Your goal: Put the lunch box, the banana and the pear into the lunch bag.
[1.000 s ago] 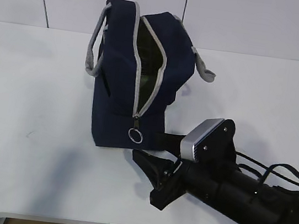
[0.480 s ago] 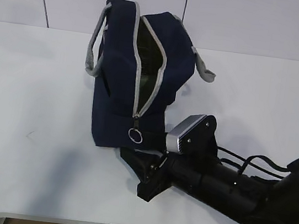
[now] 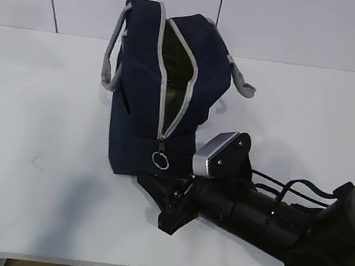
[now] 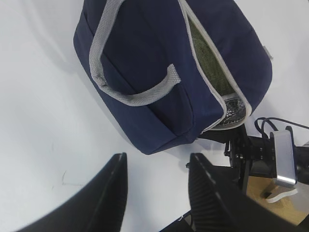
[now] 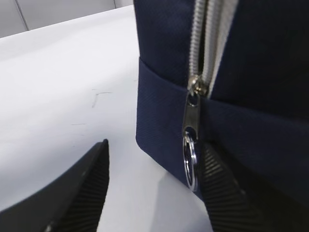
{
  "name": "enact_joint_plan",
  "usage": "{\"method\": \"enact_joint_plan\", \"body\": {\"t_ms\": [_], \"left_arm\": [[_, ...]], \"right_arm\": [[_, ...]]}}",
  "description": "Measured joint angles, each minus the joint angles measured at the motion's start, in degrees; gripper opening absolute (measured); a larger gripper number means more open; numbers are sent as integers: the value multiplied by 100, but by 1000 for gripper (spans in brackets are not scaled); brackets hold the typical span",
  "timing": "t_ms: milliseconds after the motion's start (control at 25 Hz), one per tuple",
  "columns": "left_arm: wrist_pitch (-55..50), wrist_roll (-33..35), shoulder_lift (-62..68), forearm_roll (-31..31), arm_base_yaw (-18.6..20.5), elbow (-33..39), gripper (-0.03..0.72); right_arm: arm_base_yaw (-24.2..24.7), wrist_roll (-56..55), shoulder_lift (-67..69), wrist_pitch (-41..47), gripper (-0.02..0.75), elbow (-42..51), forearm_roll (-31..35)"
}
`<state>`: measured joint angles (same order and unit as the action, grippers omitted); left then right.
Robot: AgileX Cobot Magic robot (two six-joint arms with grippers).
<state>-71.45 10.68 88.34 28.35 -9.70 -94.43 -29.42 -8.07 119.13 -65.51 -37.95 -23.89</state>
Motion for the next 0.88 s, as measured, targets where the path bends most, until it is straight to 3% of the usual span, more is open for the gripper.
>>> {"method": "enact_joint_plan", "body": {"t_ms": [600, 880], "left_arm": [[0, 0, 0, 0, 0, 0, 316], [0, 0, -35, 0, 0, 0, 316]], "right_arm": [[0, -58, 0, 0, 477, -9, -9], [0, -243, 12, 0, 379, -9, -116]]}}
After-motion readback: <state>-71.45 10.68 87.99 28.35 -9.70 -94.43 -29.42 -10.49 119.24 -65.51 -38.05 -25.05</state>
